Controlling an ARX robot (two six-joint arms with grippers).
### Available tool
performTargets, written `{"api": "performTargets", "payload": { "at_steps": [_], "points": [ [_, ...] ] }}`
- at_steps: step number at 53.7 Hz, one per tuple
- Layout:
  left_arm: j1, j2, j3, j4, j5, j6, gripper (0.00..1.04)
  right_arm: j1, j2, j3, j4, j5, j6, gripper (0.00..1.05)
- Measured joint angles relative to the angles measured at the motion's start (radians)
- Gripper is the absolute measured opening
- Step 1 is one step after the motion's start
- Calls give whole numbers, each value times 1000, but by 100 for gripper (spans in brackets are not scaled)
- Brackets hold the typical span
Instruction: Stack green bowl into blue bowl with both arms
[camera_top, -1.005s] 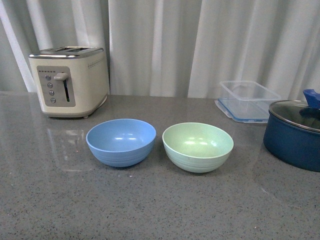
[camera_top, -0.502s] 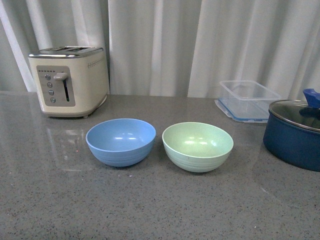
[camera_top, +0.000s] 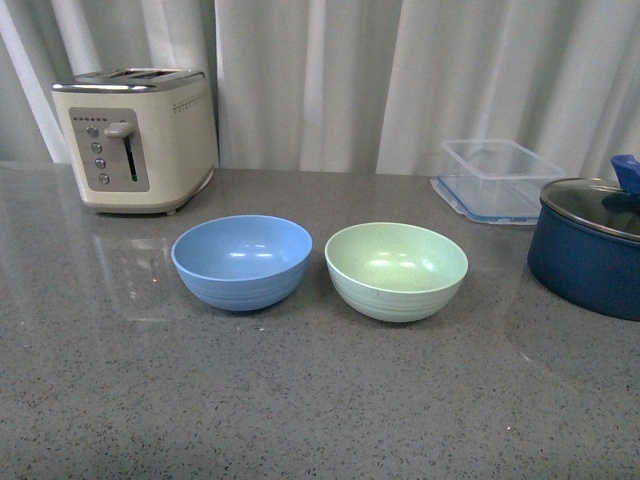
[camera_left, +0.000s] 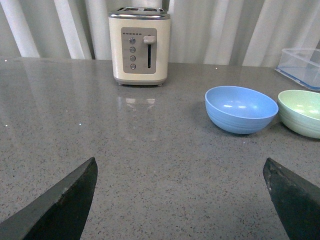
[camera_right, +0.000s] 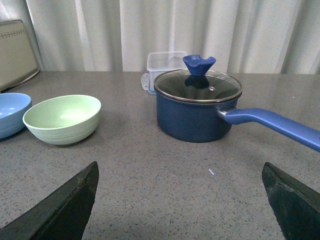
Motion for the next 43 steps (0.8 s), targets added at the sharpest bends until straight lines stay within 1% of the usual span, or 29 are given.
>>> {"api": "performTargets", "payload": {
  "at_steps": [4, 7, 10, 13, 19, 21, 32, 43],
  "points": [
    [0, 0, 0, 0, 0, 0, 98, -1, 7, 2, -10, -11, -8, 95],
    [0, 0, 0, 0, 0, 0, 98, 6, 61, 29, -50, -35, -37, 95],
    [0, 0, 0, 0, 0, 0, 98, 25, 155, 66, -29, -47, -43, 95],
    [0, 0, 0, 0, 0, 0, 98, 53, 255, 114, 18, -29, -52, 95],
    [0, 0, 0, 0, 0, 0, 98, 103, 482, 254, 86, -34, -32, 95],
    [0, 0, 0, 0, 0, 0, 98, 121, 568, 313, 83, -58, -4, 95],
    [0, 0, 0, 0, 0, 0, 98, 225, 974, 566, 24, -80, 123, 95],
    [0, 0, 0, 0, 0, 0, 98, 309, 1384, 867, -56, -44, 263, 95]
  ]
}}
